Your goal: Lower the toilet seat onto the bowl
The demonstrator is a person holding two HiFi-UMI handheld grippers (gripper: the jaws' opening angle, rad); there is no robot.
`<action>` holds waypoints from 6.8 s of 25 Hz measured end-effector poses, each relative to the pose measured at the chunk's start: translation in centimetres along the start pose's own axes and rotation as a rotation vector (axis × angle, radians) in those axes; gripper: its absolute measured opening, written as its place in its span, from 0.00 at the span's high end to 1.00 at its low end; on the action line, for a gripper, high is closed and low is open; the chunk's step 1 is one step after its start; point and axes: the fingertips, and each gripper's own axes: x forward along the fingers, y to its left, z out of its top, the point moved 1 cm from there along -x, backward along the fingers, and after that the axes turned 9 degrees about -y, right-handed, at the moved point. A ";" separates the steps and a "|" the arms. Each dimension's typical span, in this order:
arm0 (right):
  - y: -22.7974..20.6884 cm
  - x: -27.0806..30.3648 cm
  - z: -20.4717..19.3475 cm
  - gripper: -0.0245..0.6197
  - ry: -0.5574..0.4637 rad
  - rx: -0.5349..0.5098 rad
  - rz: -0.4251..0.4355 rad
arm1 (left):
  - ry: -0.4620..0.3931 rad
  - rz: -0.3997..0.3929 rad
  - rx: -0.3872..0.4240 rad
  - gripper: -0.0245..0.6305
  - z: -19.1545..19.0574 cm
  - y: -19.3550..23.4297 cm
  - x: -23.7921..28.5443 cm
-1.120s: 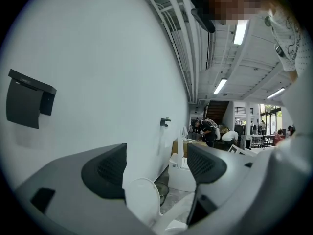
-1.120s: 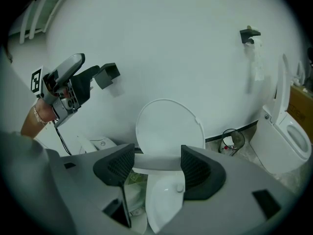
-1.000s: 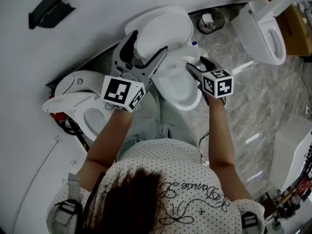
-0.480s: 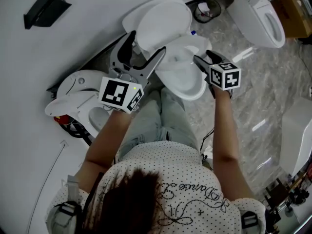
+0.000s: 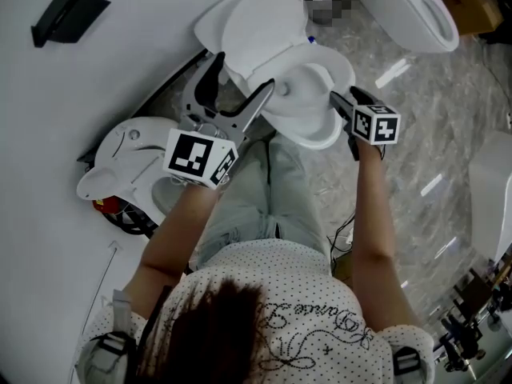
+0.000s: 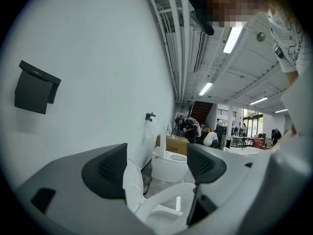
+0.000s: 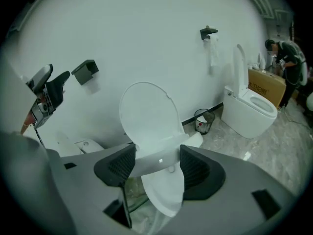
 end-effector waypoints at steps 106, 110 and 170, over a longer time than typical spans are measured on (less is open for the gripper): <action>-11.0 -2.6 -17.1 0.84 -0.119 0.152 -0.126 | 0.187 0.036 -0.027 0.46 -16.9 -9.6 4.5; -9.4 -5.1 -13.2 0.89 -0.182 0.138 -0.130 | 0.160 0.036 -0.021 0.48 -14.0 -9.7 4.4; 8.2 -28.2 20.1 0.95 -0.844 -0.223 -0.013 | -0.089 -0.138 0.109 0.96 8.7 -13.3 5.4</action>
